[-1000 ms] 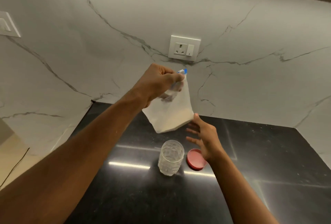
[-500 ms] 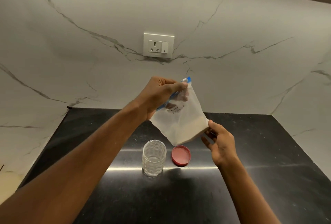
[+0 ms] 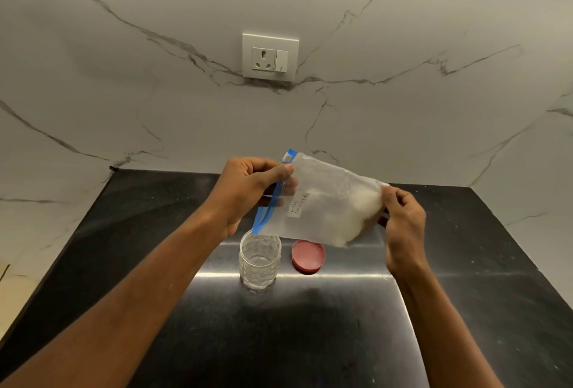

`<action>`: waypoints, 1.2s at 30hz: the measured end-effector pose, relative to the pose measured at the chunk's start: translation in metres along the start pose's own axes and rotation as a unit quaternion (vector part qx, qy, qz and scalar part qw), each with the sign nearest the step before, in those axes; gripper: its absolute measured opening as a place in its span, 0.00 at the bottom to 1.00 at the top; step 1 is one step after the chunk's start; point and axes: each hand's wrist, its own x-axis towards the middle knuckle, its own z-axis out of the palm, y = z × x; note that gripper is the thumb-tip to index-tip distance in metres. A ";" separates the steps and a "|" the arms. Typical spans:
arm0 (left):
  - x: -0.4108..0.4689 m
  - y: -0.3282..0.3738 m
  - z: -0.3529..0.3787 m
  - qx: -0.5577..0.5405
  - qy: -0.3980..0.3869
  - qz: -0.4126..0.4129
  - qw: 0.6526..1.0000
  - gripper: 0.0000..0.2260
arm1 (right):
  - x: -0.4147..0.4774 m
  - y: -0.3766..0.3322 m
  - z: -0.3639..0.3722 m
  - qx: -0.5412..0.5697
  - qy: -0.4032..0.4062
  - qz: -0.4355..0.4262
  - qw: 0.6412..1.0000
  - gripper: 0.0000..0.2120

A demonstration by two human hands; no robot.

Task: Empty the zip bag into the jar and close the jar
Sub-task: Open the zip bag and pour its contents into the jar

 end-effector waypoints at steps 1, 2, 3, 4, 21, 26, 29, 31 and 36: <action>-0.002 -0.003 -0.001 -0.007 0.003 -0.004 1.000 0.09 | 0.000 -0.001 -0.001 0.006 -0.012 0.007 1.000 0.11; -0.003 -0.006 -0.002 -0.010 0.005 -0.006 1.000 0.09 | 0.001 -0.002 -0.003 0.015 -0.031 0.024 0.999 0.11; -0.004 -0.009 -0.002 -0.010 0.007 -0.008 1.000 0.08 | 0.002 -0.003 -0.006 0.022 -0.058 0.048 0.997 0.10; -0.006 -0.011 -0.003 -0.009 0.008 -0.010 1.000 0.08 | 0.001 -0.004 -0.007 0.024 -0.088 0.075 0.993 0.11; -0.030 -0.051 -0.031 0.006 0.052 -0.016 0.999 0.09 | -0.022 -0.032 -0.011 0.014 -0.146 0.000 0.989 0.12; -0.035 -0.063 -0.036 -0.001 0.072 -0.026 0.997 0.09 | -0.023 -0.034 -0.007 0.002 -0.163 -0.057 0.985 0.09; -0.036 -0.068 -0.040 -0.006 0.090 -0.027 0.996 0.10 | -0.024 -0.036 -0.007 0.007 -0.153 -0.105 0.983 0.07; -0.037 -0.071 -0.041 -0.005 0.095 -0.027 0.995 0.11 | -0.024 -0.039 -0.004 0.009 -0.140 -0.126 0.982 0.07; -0.041 -0.074 -0.046 -0.018 0.089 -0.020 0.996 0.13 | -0.032 -0.041 0.006 0.012 -0.124 -0.148 0.981 0.06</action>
